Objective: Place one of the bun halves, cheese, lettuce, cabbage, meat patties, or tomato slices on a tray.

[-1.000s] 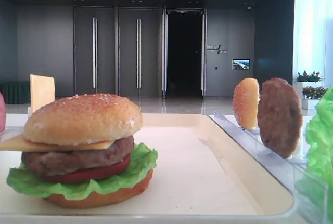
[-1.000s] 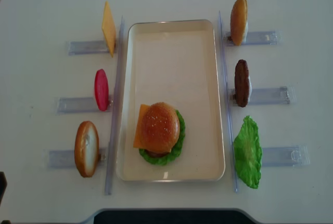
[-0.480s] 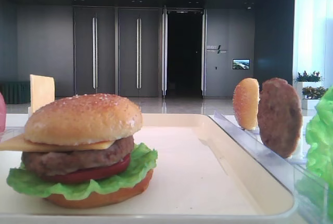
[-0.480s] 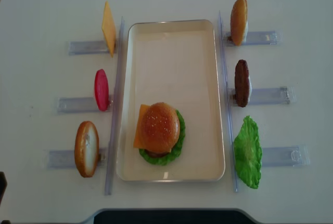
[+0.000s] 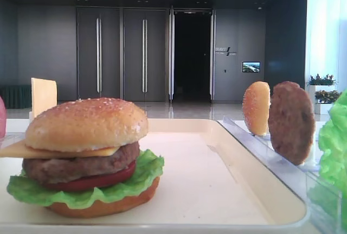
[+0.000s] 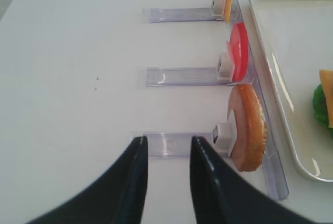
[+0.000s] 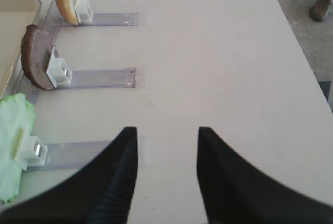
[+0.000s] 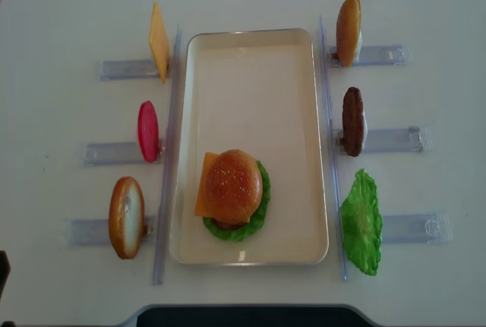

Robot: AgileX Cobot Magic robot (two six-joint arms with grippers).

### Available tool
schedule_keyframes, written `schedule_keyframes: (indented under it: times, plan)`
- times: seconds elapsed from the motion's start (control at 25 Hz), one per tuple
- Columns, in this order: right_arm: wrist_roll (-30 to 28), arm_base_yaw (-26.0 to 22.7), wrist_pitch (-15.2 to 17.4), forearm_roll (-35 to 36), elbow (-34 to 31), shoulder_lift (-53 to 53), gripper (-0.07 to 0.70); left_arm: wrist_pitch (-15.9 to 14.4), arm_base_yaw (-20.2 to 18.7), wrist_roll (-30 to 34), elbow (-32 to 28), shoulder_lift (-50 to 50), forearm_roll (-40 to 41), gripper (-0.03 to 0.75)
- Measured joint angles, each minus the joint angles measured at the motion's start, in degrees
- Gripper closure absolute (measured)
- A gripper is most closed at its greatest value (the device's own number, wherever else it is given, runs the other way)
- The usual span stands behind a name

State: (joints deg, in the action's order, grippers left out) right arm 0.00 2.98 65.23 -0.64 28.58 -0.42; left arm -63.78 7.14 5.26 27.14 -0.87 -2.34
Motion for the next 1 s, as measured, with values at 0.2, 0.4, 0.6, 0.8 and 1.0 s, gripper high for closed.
schedule_keyframes:
  times: [0.2, 0.4, 0.6, 0.8, 1.0]
  plan:
    - [0.00, 0.00, 0.00, 0.64, 0.00, 0.00, 0.340, 0.00, 0.00, 0.00, 0.00, 0.00, 0.00, 0.496]
    - [0.00, 0.00, 0.00, 0.64, 0.00, 0.00, 0.340, 0.00, 0.00, 0.00, 0.00, 0.00, 0.00, 0.496]
    - [0.00, 0.00, 0.00, 0.64, 0.00, 0.00, 0.342, 0.00, 0.00, -0.05, 0.00, 0.00, 0.00, 0.496]
    - [0.00, 0.00, 0.00, 0.64, 0.00, 0.00, 0.342, 0.00, 0.00, -0.09, 0.00, 0.00, 0.00, 0.496]
    - [0.00, 0.00, 0.00, 0.64, 0.00, 0.00, 0.343, 0.00, 0.00, -0.09, 0.00, 0.00, 0.00, 0.496]
